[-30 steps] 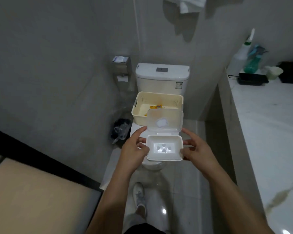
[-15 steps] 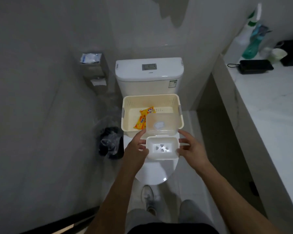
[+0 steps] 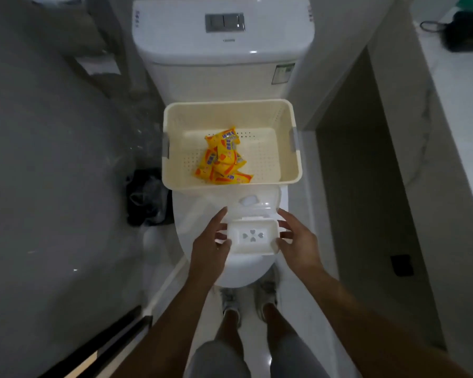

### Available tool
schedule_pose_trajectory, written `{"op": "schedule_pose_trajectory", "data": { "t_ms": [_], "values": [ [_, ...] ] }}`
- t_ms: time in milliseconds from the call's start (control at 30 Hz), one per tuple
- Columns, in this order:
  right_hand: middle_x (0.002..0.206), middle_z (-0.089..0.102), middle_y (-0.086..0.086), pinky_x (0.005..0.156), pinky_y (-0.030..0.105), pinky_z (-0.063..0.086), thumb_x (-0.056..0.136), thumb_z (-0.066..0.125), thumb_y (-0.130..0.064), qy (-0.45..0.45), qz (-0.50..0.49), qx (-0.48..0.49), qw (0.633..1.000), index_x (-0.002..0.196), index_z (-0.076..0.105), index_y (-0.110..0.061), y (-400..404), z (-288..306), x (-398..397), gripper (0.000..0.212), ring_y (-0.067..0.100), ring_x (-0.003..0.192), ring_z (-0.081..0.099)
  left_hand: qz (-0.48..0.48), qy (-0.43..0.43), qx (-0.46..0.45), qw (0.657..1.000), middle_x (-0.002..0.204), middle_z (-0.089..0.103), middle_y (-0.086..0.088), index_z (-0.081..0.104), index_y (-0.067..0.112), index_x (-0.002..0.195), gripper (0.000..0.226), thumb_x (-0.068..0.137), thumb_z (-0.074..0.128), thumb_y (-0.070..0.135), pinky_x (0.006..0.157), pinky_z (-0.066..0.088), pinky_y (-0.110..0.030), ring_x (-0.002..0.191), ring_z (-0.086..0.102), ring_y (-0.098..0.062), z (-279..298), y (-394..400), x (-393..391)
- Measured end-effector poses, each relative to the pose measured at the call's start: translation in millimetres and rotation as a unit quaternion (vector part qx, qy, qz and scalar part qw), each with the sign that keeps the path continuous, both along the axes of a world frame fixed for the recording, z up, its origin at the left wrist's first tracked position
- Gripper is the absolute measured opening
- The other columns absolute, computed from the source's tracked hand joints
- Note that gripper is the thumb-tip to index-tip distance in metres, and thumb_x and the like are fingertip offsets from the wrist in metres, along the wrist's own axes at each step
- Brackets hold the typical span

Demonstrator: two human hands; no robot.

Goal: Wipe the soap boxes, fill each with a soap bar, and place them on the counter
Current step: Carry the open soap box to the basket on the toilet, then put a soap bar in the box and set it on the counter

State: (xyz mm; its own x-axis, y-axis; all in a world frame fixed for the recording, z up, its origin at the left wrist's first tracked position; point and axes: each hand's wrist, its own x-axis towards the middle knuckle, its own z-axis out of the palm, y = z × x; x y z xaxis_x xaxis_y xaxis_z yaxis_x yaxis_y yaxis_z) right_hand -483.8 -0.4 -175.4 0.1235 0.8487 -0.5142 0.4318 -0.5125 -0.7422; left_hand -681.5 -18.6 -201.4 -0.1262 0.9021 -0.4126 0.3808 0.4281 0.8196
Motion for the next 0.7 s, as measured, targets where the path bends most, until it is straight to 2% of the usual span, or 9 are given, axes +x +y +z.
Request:
{"op": "schedule_pose_trajectory", "data": {
  "t_ms": [133,300,367,433,500,600,700],
  "values": [
    [0.124,0.067,-0.006,0.091,0.037,0.059,0.091,0.071,-0.012,-0.015,-0.005,-0.014,1.000,0.143,0.052,-0.032,13,-50,3,0.059,0.013,0.099,0.067,0.008,0.020,-0.013,1.000,0.109,0.064,0.012,0.042,0.044,0.144,0.073,0.088,0.065,0.001,0.086,0.056,-0.025,0.089,0.063,-0.005,-41,13,13],
    [0.123,0.068,0.002,0.086,0.043,0.061,0.091,0.066,-0.005,-0.016,0.009,0.021,1.000,0.145,0.051,-0.024,28,-101,10,0.059,0.019,0.097,0.069,0.025,0.030,-0.011,0.999,0.114,0.065,0.003,0.042,0.038,0.146,0.072,0.089,0.064,0.000,0.086,0.057,-0.028,0.092,0.065,-0.012,-86,26,19],
    [0.120,0.069,0.001,0.083,0.038,0.062,0.089,0.066,-0.003,-0.023,0.006,0.035,0.999,0.144,0.052,-0.024,36,-117,10,0.060,0.015,0.093,0.070,0.034,0.038,-0.005,0.999,0.115,0.065,0.003,0.042,0.037,0.147,0.072,0.090,0.064,0.000,0.087,0.056,-0.028,0.092,0.065,-0.012,-100,31,20],
    [0.121,0.069,0.000,0.082,0.028,0.061,0.088,0.066,-0.001,-0.030,0.005,0.031,0.999,0.145,0.052,-0.026,44,-130,8,0.064,0.012,0.093,0.069,0.043,0.055,0.000,0.998,0.116,0.064,0.002,0.042,0.036,0.148,0.072,0.089,0.064,-0.001,0.089,0.056,-0.030,0.092,0.064,-0.012,-110,37,20],
    [0.122,0.069,-0.002,0.086,0.024,0.058,0.088,0.067,0.000,-0.045,0.013,0.027,0.999,0.144,0.052,-0.027,50,-141,4,0.065,0.012,0.097,0.069,0.045,0.074,0.001,0.996,0.116,0.062,0.002,0.041,0.035,0.148,0.072,0.090,0.063,-0.001,0.091,0.055,-0.030,0.094,0.063,-0.012,-121,44,20],
    [0.123,0.070,0.000,0.098,0.036,0.056,0.087,0.066,0.002,-0.066,0.010,0.023,0.998,0.142,0.054,-0.028,55,-149,-3,0.063,0.020,0.106,0.069,0.043,0.100,-0.007,0.994,0.113,0.062,0.001,0.040,0.033,0.149,0.071,0.090,0.062,0.000,0.093,0.053,-0.030,0.096,0.061,-0.013,-129,51,20],
    [0.118,0.071,0.001,0.099,0.037,0.055,0.088,0.062,0.002,-0.091,0.012,0.023,0.996,0.139,0.057,-0.027,58,-156,-7,0.059,0.021,0.104,0.068,0.040,0.123,-0.020,0.991,0.110,0.063,-0.002,0.041,0.032,0.150,0.071,0.090,0.060,-0.002,0.096,0.053,-0.033,0.099,0.061,-0.016,-133,56,20]
  ]
}}
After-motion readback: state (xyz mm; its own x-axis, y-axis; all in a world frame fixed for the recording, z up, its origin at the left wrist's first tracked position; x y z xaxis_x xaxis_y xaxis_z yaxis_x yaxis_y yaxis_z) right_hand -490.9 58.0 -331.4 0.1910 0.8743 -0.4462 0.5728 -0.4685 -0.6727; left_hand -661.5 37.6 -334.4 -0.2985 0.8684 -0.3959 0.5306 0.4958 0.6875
